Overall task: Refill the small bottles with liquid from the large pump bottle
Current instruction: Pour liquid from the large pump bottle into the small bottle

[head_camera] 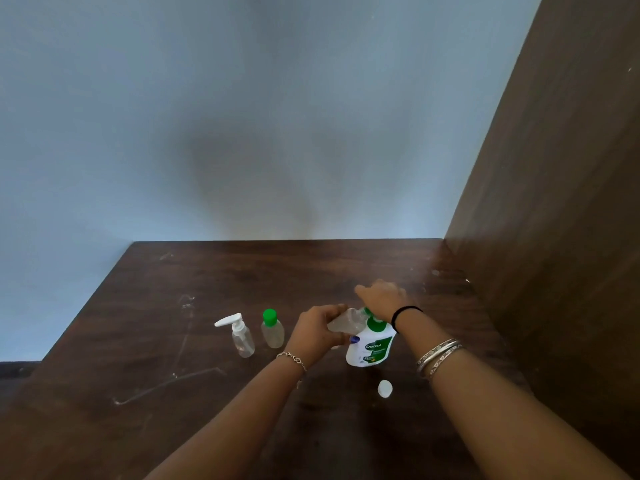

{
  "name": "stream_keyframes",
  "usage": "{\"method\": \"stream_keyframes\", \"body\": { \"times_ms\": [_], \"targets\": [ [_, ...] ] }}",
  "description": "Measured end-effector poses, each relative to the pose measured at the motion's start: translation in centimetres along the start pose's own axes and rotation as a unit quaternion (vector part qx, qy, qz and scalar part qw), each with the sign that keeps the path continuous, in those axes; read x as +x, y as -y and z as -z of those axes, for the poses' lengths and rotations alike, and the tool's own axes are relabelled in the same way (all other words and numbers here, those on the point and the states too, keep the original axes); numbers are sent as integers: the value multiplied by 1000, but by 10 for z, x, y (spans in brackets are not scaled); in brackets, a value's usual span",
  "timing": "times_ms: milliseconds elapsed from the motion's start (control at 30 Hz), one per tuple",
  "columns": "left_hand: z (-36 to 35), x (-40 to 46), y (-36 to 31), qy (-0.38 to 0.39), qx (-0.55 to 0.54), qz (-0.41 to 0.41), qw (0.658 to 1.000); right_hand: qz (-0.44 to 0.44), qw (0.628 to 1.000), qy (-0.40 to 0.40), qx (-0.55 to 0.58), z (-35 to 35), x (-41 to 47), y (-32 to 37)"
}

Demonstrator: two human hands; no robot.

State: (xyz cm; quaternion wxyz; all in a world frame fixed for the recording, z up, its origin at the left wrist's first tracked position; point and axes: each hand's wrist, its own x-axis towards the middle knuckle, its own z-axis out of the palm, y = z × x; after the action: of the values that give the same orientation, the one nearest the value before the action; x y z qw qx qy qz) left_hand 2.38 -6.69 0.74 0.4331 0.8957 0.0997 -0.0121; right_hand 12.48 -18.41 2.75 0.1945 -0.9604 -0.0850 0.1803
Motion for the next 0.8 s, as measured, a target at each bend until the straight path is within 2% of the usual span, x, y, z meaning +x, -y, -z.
{"method": "stream_keyframes", "body": {
  "times_ms": [200, 433, 633, 800],
  "targets": [
    [0, 1, 2, 1, 8, 3, 1000, -1, 999, -53, -10, -2, -8, -2],
    [0, 0, -1, 0, -1, -1, 1000, 9, 1000, 2, -29, 4, -6, -1],
    [-1, -1, 2, -2, 2, -2, 1000, 2, 998, -59, -2, -4, -8, -3],
    [-2, 0, 0, -1, -15, 1, 1000, 5, 1000, 5, -16, 3, -4, -1]
  ]
}}
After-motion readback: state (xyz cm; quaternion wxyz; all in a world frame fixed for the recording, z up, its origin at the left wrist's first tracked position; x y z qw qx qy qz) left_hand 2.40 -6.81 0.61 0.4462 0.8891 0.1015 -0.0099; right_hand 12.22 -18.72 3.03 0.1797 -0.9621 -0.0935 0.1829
